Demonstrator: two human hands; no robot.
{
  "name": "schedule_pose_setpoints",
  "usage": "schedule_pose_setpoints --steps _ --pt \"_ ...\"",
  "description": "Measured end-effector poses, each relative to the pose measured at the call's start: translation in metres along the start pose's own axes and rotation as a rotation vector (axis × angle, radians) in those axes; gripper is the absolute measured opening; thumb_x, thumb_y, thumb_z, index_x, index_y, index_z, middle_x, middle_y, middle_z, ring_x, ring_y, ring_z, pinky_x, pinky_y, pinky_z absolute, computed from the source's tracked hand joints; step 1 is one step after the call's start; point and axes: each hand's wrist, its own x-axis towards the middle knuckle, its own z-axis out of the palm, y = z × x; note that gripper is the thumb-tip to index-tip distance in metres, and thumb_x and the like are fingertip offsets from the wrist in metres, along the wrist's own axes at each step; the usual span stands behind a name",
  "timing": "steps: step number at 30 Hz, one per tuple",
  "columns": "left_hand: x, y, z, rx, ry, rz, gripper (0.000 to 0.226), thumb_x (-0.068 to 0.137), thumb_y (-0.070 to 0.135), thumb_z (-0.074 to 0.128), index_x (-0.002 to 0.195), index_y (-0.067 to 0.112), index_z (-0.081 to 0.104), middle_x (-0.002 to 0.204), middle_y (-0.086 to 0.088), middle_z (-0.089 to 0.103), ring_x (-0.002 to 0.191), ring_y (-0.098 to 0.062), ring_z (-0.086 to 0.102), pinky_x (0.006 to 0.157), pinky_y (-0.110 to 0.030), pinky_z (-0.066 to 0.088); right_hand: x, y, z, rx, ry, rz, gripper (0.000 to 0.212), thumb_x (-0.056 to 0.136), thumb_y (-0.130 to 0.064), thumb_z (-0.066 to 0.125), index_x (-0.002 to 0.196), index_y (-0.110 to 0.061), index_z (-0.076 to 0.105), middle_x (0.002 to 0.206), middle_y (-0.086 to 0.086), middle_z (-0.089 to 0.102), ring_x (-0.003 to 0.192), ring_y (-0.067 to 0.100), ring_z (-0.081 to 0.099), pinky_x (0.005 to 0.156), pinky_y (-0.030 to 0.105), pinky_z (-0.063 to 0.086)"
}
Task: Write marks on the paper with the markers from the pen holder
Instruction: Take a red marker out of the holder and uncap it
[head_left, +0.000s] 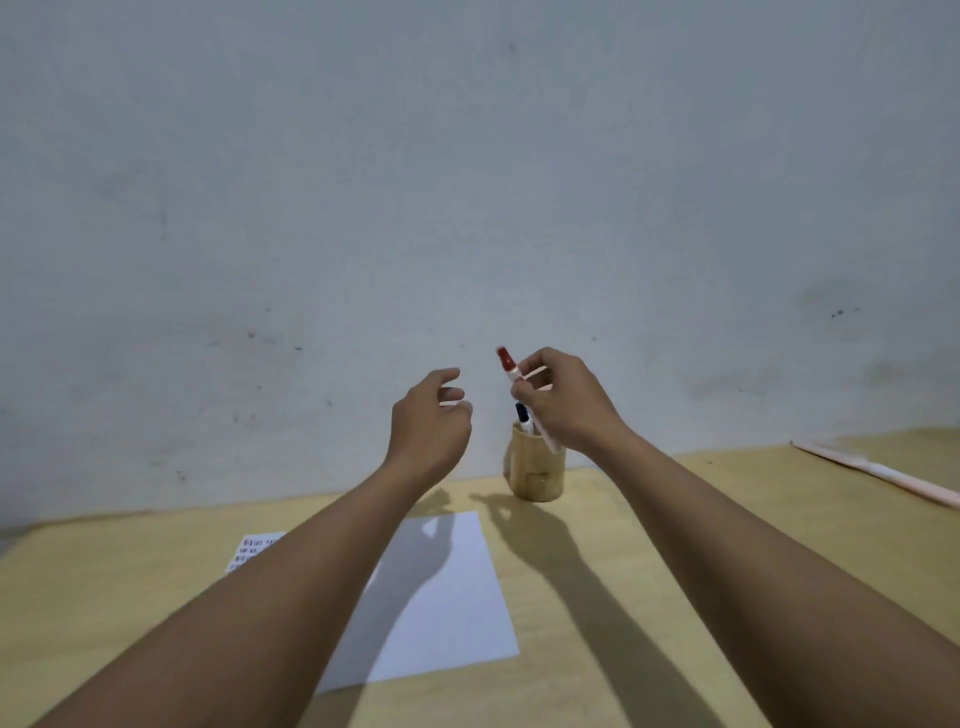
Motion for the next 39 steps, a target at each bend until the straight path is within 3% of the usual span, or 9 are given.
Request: schedule_pose_setpoints --steps 3,11,13,16,19,22,25,32,39 --pt "-0.008 0.007 -0.025 -0.119 -0.055 -0.026 0.042 0.088 0.016 0.061 0.128 0.025 0.063 0.102 0.003 0.072 0.090 -0.016 0.071 0.083 -0.039 0.061 -0.018 -0.011 0.009 -0.069 -0.076 -0.044 0.008 0.094 -0.023 0.066 0.101 -0.021 0.069 0.089 -0.001 0.070 0.071 0.016 0.064 0.063 0.030 0.050" --pt "-0.032 0.001 -0.058 -0.217 -0.100 -0.027 0.014 0.093 0.002 0.065 0.096 0.008 0.077 0.086 -0.009 0.076 0.081 -0.019 0.074 0.073 -0.031 0.062 -0.048 -0.032 0.029 -0.187 -0.167 -0.069 0.019 0.091 -0.027 0.068 0.109 -0.027 0.073 0.102 -0.008 0.070 0.092 0.014 0.066 0.084 0.038 0.054" --pt "-0.036 -0.001 -0.062 -0.226 -0.040 -0.028 0.014 0.093 0.002 0.065 0.094 0.008 0.077 0.085 -0.008 0.076 0.081 -0.019 0.075 0.073 -0.030 0.062 -0.064 -0.037 0.038 -0.171 -0.021 -0.097 0.021 0.092 -0.029 0.067 0.113 -0.025 0.068 0.105 -0.006 0.064 0.085 0.010 0.062 0.077 0.033 0.050" --pt "-0.040 -0.005 -0.069 -0.280 0.004 -0.044 0.013 0.094 0.003 0.063 0.096 0.006 0.076 0.087 -0.010 0.076 0.083 -0.019 0.075 0.075 -0.031 0.062 -0.094 -0.047 0.056 -0.102 0.099 -0.062 0.026 0.093 -0.035 0.063 0.087 -0.011 0.067 0.075 -0.004 0.061 0.065 0.011 0.054 0.065 0.036 0.049" --pt "-0.046 -0.011 -0.077 -0.300 -0.016 -0.059 0.013 0.095 0.004 0.063 0.097 0.006 0.075 0.088 -0.011 0.076 0.085 -0.021 0.075 0.077 -0.034 0.062 -0.107 -0.058 0.072 0.329 -0.044 0.307 0.047 0.095 -0.045 0.060 0.090 0.001 0.071 0.070 0.003 0.059 0.062 0.016 0.053 0.056 0.036 0.054" --pt "-0.051 -0.015 -0.086 -0.299 -0.069 -0.069 0.012 0.095 0.006 0.064 0.097 0.007 0.075 0.088 -0.011 0.076 0.085 -0.021 0.075 0.079 -0.037 0.062 -0.107 -0.066 0.082 0.906 -0.073 0.606 0.032 0.094 -0.042 0.067 0.094 -0.011 0.072 0.071 0.000 0.058 0.058 0.011 0.051 0.049 0.023 0.047" --pt "-0.054 -0.019 -0.095 -0.292 -0.063 -0.081 0.009 0.094 0.008 0.066 0.096 0.006 0.074 0.088 -0.013 0.075 0.083 -0.021 0.074 0.080 -0.041 0.062 -0.104 -0.070 0.093 1.188 -0.051 0.671 0.022 0.094 -0.026 0.071 0.083 -0.008 0.067 0.061 0.000 0.058 0.048 0.008 0.052 0.045 0.017 0.049" --pt "-0.058 -0.036 -0.126 -0.181 0.007 -0.121 0.015 0.094 0.017 0.066 0.088 0.007 0.075 0.084 -0.013 0.075 0.074 -0.017 0.072 0.077 -0.042 0.063 -0.104 -0.075 0.118 1.154 -0.038 0.578 0.017 0.097 -0.017 0.066 0.085 -0.005 0.066 0.064 0.004 0.060 0.051 0.009 0.057 0.050 0.017 0.055" --pt "-0.063 -0.082 -0.169 0.135 0.141 -0.196 0.010 0.081 0.016 0.080 0.084 0.013 0.071 0.075 -0.005 0.077 0.069 -0.016 0.075 0.066 -0.029 0.057 -0.112 -0.072 0.144 0.956 -0.094 0.566 0.018 0.096 -0.021 0.065 0.082 -0.009 0.065 0.067 0.002 0.058 0.057 0.010 0.054 0.055 0.021 0.054"
